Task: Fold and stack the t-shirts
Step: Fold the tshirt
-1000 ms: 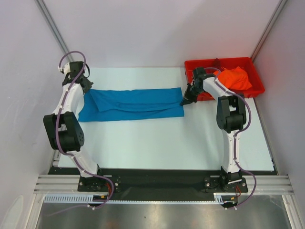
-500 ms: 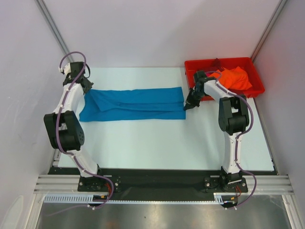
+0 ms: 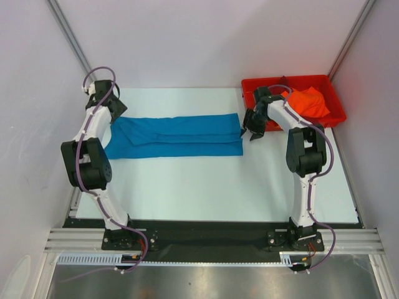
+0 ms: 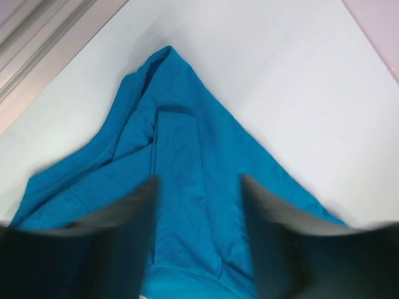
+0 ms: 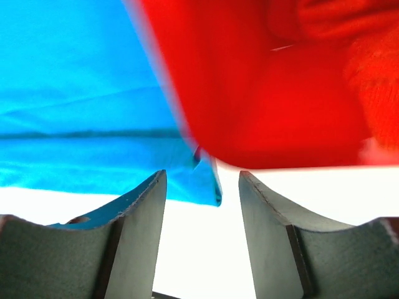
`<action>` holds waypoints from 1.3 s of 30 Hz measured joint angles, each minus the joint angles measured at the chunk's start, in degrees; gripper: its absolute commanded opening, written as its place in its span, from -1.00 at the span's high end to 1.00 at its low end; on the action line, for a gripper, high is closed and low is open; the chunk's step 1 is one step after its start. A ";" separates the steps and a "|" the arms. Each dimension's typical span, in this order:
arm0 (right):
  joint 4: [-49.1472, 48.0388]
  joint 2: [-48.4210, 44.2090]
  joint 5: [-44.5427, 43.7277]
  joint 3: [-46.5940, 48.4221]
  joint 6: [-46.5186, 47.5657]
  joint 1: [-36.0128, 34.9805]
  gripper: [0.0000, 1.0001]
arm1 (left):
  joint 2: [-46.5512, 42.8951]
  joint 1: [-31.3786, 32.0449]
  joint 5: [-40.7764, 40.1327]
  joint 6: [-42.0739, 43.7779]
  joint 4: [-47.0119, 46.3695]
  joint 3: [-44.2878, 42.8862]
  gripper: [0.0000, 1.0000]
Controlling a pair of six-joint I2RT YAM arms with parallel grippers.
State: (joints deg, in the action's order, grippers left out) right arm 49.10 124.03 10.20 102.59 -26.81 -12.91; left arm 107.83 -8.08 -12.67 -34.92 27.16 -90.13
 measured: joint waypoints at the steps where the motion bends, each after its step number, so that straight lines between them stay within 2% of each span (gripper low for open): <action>1: 0.24 -0.66 -0.39 0.24 0.90 -0.28 -0.11 | 0.74 0.00 0.26 0.57 0.55 -1.38 -0.41; 5: 0.35 -3.52 -0.31 0.35 3.58 -2.60 -0.13 | 2.01 -0.17 -0.26 2.01 3.39 -7.65 -0.42; 7: 0.07 -4.48 0.44 0.04 4.61 -4.35 -0.13 | 0.79 -0.35 -1.03 2.58 4.17 -8.96 -0.32; 8: -0.07 -4.63 0.98 -0.22 4.98 -5.05 -0.13 | -0.22 -0.50 -1.25 2.67 4.74 -8.76 -0.19; 10: -0.26 -4.66 2.08 -0.98 5.60 -6.38 -0.12 | -3.85 -1.03 -1.09 2.80 5.57 -5.53 0.02; 11: -0.37 -4.61 2.71 -1.73 6.01 -7.08 -0.11 | -6.73 -1.49 -0.81 2.73 5.44 -2.16 0.19; 13: -0.22 -4.42 3.52 -2.75 6.73 -8.13 -0.09 | -12.31 -2.89 0.37 2.54 5.66 5.60 0.23; 16: -0.22 -3.78 4.46 -3.13 7.93 -9.20 -0.08 | -20.13 -7.39 3.34 2.43 5.42 19.19 0.13; 17: -0.48 -3.61 4.68 -3.28 8.35 -9.60 -0.08 | -21.35 -9.18 4.59 2.38 5.09 22.36 0.04; 20: -1.79 -3.61 5.35 -5.20 8.96 -10.43 -0.07 | -21.97 -14.34 7.50 2.82 5.07 28.61 -0.03; 23: -3.37 -3.61 6.03 -8.98 9.11 -10.75 -0.06 | -21.94 -17.44 9.66 3.76 4.94 30.60 -0.20; 30: -4.15 -4.76 7.78 -14.95 9.09 -9.70 -0.14 | -18.43 -24.57 19.47 3.91 -1.60 33.03 -0.34; 39: -5.70 -8.37 7.63 -19.71 8.52 -5.97 -0.30 | -13.05 -24.72 24.52 2.34 -6.32 35.06 -0.34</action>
State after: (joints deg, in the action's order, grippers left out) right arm 43.40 115.66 17.82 82.87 -18.28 -18.87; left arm 94.78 -32.80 11.86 -32.58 20.84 -55.07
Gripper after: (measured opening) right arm 0.645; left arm 0.674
